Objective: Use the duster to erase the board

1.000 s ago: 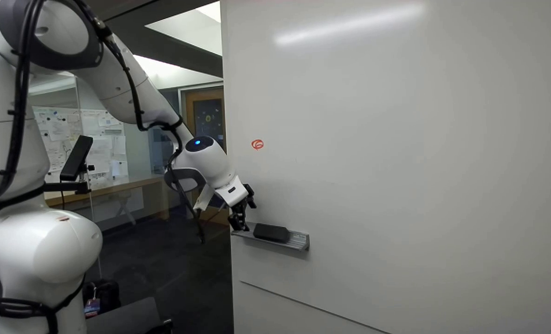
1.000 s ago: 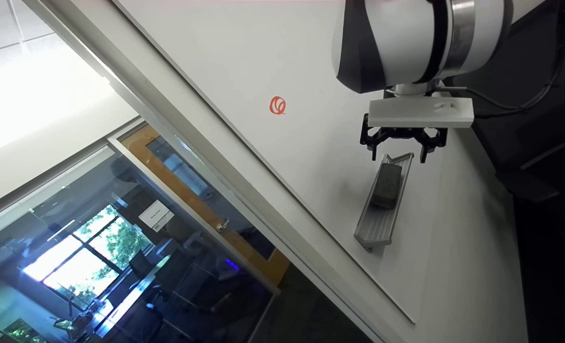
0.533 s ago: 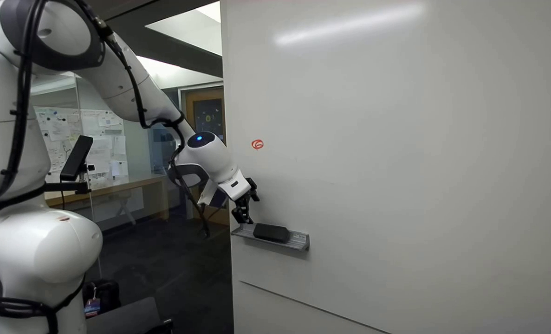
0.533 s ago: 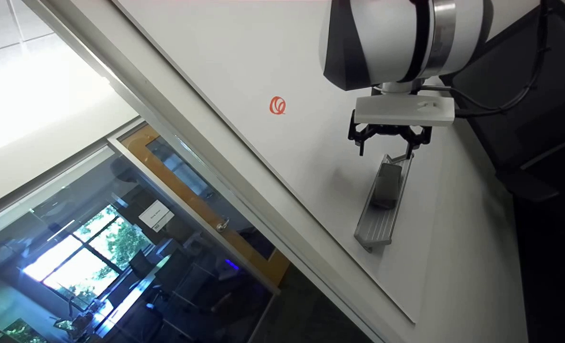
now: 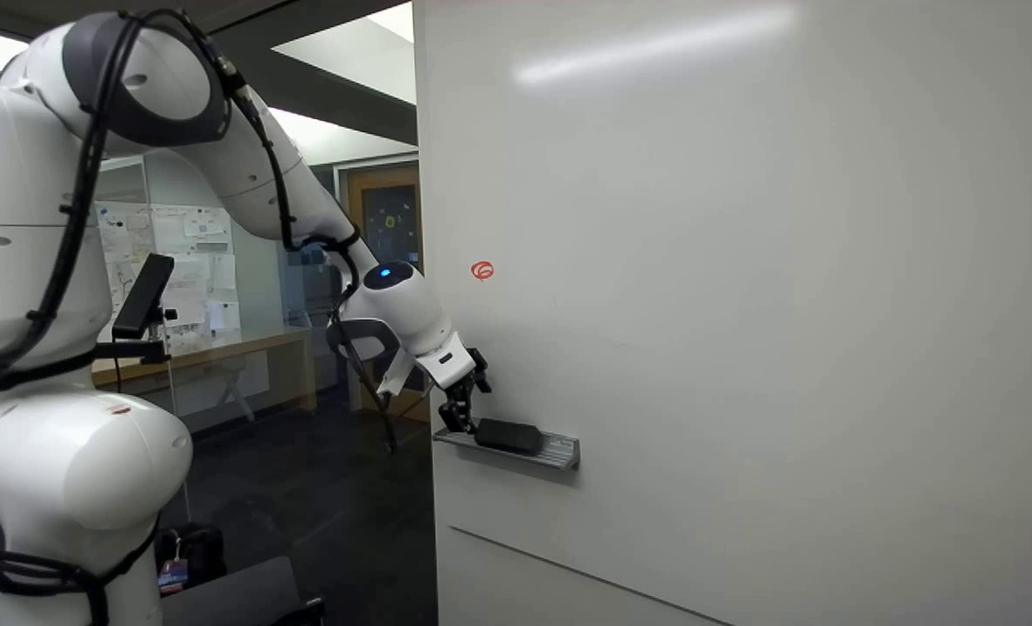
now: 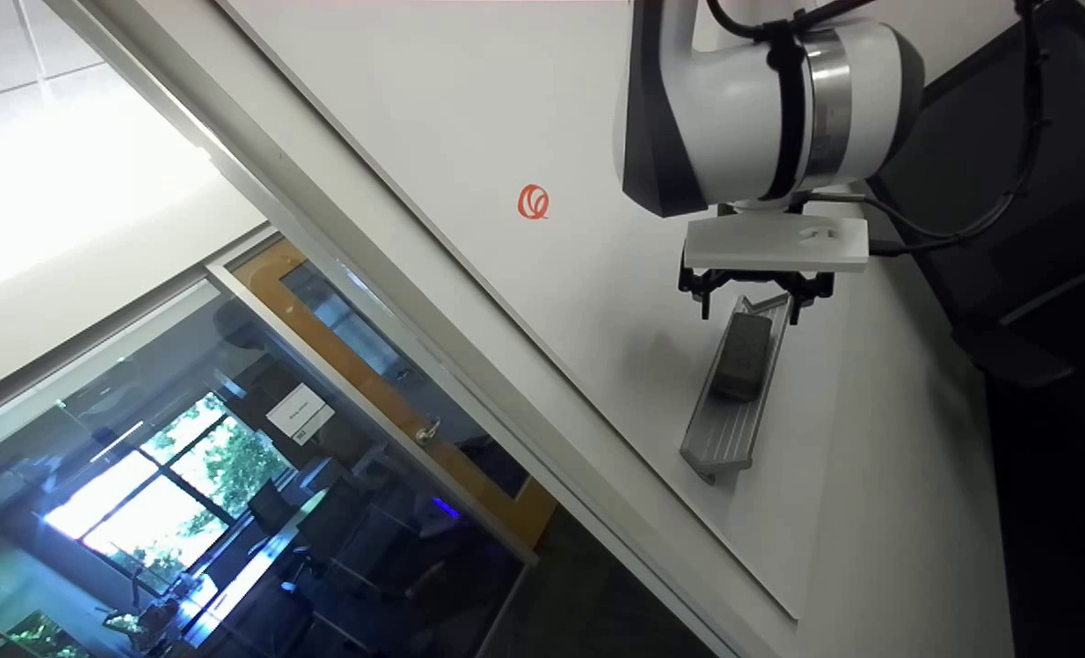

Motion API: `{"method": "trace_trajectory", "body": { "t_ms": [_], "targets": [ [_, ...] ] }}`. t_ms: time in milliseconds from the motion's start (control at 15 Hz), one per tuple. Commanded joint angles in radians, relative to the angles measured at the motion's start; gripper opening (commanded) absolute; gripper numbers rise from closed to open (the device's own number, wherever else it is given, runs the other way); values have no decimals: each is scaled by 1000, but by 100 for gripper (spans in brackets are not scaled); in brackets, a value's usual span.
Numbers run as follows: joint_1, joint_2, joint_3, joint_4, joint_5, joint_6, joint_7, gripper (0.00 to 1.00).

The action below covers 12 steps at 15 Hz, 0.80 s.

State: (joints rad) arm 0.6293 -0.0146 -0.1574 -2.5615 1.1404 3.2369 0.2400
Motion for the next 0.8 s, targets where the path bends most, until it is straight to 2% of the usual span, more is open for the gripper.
{"method": "trace_trajectory", "body": {
  "t_ms": [0,67,333,733],
  "targets": [
    [5,37,2,46,68,33,-22,100],
    [3,40,4,52,83,37,-26,100],
    [-4,39,4,76,148,31,-52,83],
    [-9,52,-1,105,255,6,-153,90]
  ]
}}
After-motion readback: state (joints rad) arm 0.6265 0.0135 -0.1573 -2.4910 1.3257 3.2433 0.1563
